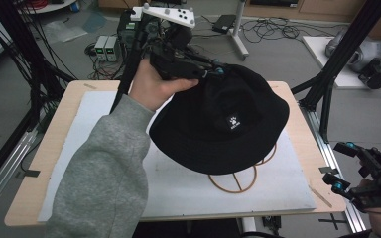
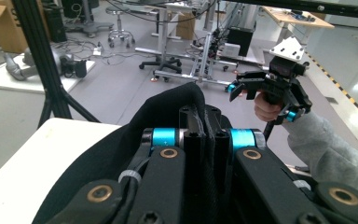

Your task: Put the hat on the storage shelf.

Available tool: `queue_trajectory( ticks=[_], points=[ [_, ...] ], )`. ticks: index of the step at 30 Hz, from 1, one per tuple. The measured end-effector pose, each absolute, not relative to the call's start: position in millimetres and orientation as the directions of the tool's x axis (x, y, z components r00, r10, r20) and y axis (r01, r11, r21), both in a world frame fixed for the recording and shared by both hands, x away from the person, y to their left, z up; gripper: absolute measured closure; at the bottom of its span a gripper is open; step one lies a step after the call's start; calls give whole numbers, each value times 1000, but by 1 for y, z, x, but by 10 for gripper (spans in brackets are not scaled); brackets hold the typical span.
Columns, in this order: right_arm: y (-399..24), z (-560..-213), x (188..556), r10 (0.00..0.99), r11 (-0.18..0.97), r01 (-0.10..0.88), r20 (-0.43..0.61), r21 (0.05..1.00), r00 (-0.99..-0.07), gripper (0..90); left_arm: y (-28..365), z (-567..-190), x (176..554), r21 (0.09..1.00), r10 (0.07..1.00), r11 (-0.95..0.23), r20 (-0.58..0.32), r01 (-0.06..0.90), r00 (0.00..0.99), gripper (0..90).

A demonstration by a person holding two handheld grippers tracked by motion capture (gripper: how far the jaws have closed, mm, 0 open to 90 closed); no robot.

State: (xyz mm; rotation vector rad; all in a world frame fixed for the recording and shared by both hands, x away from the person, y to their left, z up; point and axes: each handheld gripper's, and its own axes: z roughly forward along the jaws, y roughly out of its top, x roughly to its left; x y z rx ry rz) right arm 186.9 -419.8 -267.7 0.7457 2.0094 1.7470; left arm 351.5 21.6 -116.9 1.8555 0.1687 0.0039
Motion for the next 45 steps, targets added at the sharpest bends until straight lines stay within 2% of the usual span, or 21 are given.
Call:
queue_trajectory(
  ticks=[22, 45],
  points=[
    [-426, -265, 175, 625, 90, 133, 48, 987, -779, 31, -46, -147, 360, 934, 54, -339, -102, 114, 993, 878],
    [-422, -267, 177, 621, 98, 137, 48, 986, -783, 31, -68, -202, 363, 917, 20, -378, -129, 127, 991, 876]
  ],
)
